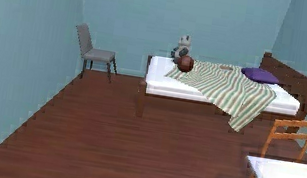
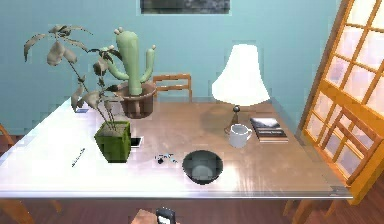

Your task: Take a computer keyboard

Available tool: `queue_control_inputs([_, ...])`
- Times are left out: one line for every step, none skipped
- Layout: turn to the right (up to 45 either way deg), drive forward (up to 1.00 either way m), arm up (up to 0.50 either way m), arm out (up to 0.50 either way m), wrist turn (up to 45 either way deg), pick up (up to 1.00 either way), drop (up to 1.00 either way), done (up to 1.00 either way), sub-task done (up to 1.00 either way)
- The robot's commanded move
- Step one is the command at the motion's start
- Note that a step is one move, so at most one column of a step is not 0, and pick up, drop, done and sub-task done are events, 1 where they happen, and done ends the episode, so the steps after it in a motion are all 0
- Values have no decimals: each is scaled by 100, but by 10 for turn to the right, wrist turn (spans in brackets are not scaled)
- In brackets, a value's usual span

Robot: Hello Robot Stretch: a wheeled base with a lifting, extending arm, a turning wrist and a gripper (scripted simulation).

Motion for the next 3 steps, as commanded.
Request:
queue_control_inputs([0,0,10,0,0,0,0,0,0])
queue_control_inputs([0,0,0,28,0,0,0,0,0])
queue_control_inputs([0,0,0,0,450,0,0,0,0])
